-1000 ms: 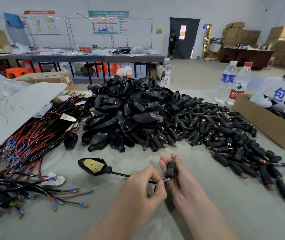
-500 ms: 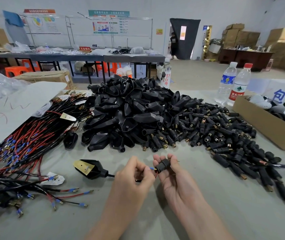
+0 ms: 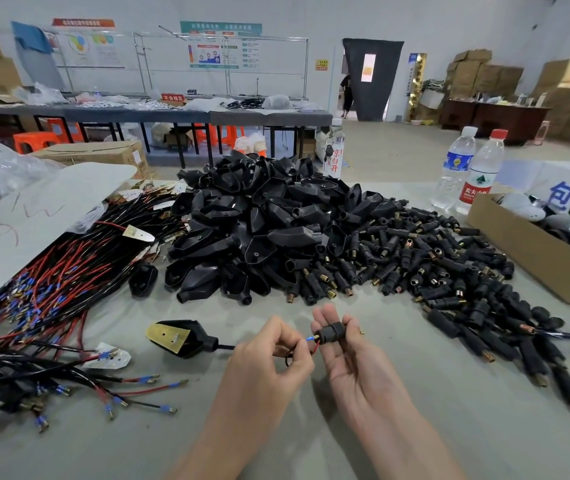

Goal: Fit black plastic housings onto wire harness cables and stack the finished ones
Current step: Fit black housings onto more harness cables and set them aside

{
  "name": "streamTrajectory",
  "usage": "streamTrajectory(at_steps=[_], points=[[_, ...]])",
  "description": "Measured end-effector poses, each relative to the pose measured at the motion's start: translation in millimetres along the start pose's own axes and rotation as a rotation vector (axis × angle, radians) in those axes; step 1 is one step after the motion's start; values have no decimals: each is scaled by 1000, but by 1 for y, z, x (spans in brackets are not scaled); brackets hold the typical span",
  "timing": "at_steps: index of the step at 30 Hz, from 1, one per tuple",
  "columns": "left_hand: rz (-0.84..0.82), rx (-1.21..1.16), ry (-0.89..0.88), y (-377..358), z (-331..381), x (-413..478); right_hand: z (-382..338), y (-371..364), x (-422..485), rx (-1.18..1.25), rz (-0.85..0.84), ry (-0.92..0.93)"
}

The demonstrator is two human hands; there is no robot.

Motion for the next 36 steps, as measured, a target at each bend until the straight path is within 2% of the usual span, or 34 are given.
streamTrajectory(at_steps=[9, 11, 15, 21, 26, 36], points=[[10, 102, -37, 1, 3, -1, -2, -1, -1, -26, -16, 30], [12, 73, -17, 1, 1, -1, -3, -3, -3, -102, -38, 57], [40, -129, 71, 0, -9, 0, -5, -7, -6, -187, -73, 102], [14, -75, 49, -3, -14, 1, 2, -9, -8, -199, -85, 89], [36, -179, 124, -2, -17, 0, -12, -8, -4, -170, -53, 126], [7, -200, 78, -7, -13, 1, -7, -3, -3, -165, -48, 106]])
Point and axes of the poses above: each hand's wrist, its own x-axis towards the middle knuckle, its own y-axis out of the back of the hand, z = x × y, the point moved 8 cm from there along x, towards the middle knuckle, and after that the axes turned 10 degrees about -z, right-handed, at the moved point
